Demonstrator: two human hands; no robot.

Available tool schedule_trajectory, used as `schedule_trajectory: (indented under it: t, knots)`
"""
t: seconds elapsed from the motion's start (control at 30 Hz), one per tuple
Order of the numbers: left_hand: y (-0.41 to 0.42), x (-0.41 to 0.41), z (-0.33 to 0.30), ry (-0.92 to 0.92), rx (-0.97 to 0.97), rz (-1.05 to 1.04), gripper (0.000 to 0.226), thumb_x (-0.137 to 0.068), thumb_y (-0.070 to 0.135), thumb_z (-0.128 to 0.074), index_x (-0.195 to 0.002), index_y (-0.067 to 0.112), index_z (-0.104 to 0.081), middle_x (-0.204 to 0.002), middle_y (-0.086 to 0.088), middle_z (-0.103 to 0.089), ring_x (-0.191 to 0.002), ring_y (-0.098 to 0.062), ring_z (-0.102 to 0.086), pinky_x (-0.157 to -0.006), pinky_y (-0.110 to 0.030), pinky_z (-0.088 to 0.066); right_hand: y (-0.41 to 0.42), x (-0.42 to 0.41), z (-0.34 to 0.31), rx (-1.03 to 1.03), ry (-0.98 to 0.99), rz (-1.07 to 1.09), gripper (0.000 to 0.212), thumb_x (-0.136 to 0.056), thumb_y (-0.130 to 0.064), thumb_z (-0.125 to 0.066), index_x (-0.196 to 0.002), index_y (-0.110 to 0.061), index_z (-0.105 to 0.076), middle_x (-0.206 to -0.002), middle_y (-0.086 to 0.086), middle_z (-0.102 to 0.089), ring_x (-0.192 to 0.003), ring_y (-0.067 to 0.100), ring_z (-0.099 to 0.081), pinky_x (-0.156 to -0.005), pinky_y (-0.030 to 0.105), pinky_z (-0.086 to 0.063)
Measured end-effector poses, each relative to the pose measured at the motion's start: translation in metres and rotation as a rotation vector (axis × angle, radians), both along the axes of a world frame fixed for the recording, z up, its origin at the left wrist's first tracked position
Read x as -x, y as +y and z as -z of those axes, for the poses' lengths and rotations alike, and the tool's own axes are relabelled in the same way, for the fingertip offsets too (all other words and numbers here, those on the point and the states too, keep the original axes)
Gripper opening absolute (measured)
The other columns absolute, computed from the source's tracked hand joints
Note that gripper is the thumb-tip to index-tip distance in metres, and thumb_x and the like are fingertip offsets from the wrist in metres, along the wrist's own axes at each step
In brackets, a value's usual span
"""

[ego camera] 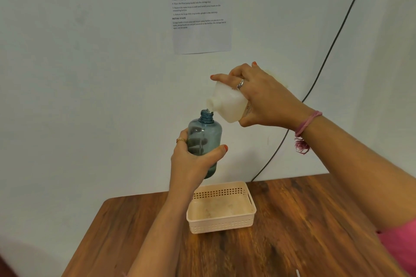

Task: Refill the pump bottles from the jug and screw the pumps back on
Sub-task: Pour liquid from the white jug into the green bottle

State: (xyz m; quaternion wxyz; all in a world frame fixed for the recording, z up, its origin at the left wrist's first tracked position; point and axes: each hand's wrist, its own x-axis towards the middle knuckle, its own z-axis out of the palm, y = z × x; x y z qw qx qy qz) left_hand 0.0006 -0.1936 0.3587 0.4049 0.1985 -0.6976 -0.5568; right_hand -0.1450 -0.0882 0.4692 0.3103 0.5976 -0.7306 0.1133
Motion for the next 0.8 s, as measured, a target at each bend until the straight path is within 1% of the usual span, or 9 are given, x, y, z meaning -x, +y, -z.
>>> schedule_trajectory:
  t: [0.1,0.23,0.37,0.47,0.63,0.73,0.8]
  knots:
    - [-0.0007,0.0,0.0004,0.001,-0.007,0.004,0.078,-0.068,0.025,-0.085,-0.134,0.03,-0.044,-0.121,0.005,-0.055,-0.105,-0.013,-0.057,-0.07,-0.021,-0.052,0.0001,-0.0005,-0.0006,-0.001,-0.001,0.0,0.102,-0.059,-0.023,-0.082,-0.145,-0.031,-0.029,-0.126,0.01,-0.046,-0.11,0.025,-0.043,-0.106,0.044,-0.031]
    - [-0.0012,0.0002,0.0016,0.001,-0.015,0.0,0.079,-0.068,0.026,-0.086,-0.134,0.029,-0.044,-0.122,0.005,-0.056,-0.109,-0.015,-0.057,-0.074,-0.024,-0.054,0.0002,-0.0005,-0.0004,0.001,0.006,-0.01,0.102,-0.058,-0.022,-0.083,-0.145,-0.03,-0.03,-0.125,0.011,-0.047,-0.113,0.026,-0.045,-0.111,0.045,-0.024]
    - [-0.0011,0.0004,0.0016,0.002,-0.024,-0.002,0.078,-0.067,0.026,-0.086,-0.134,0.028,-0.045,-0.122,0.004,-0.056,-0.108,-0.015,-0.057,-0.071,-0.023,-0.053,-0.0003,-0.0002,-0.0007,-0.006,0.016,-0.011,0.103,-0.058,-0.023,-0.083,-0.146,-0.03,-0.03,-0.125,0.011,-0.047,-0.115,0.026,-0.045,-0.113,0.045,-0.019]
    - [-0.0009,0.0003,0.001,0.005,-0.025,-0.002,0.079,-0.067,0.025,-0.086,-0.134,0.028,-0.044,-0.122,0.004,-0.056,-0.108,-0.015,-0.057,-0.069,-0.021,-0.052,-0.0006,0.0001,-0.0012,-0.01,0.021,-0.009,0.103,-0.059,-0.023,-0.083,-0.146,-0.03,-0.029,-0.126,0.011,-0.047,-0.116,0.026,-0.044,-0.114,0.046,-0.018]
    - [-0.0006,0.0006,0.0004,0.002,-0.031,0.002,0.08,-0.067,0.024,-0.086,-0.135,0.029,-0.044,-0.123,0.004,-0.055,-0.11,-0.016,-0.056,-0.073,-0.024,-0.054,-0.0013,0.0009,-0.0016,-0.015,0.051,-0.005,0.103,-0.059,-0.024,-0.083,-0.146,-0.03,-0.028,-0.127,0.012,-0.047,-0.117,0.027,-0.044,-0.114,0.046,-0.018]
    - [-0.0005,0.0003,0.0005,0.005,-0.024,0.0,0.081,-0.067,0.025,-0.086,-0.136,0.028,-0.043,-0.124,0.004,-0.055,-0.109,-0.014,-0.056,-0.069,-0.02,-0.052,-0.0014,0.001,-0.0022,-0.016,0.053,-0.007,0.103,-0.059,-0.024,-0.083,-0.146,-0.029,-0.028,-0.128,0.012,-0.047,-0.118,0.027,-0.044,-0.114,0.046,-0.017]
    - [-0.0003,0.0004,0.0009,0.005,-0.019,-0.001,0.08,-0.068,0.025,-0.086,-0.136,0.027,-0.044,-0.124,0.004,-0.055,-0.109,-0.015,-0.056,-0.069,-0.021,-0.053,-0.0008,0.0008,-0.0024,-0.015,0.047,-0.009,0.103,-0.06,-0.024,-0.084,-0.146,-0.03,-0.028,-0.128,0.011,-0.046,-0.118,0.026,-0.043,-0.114,0.045,-0.017]
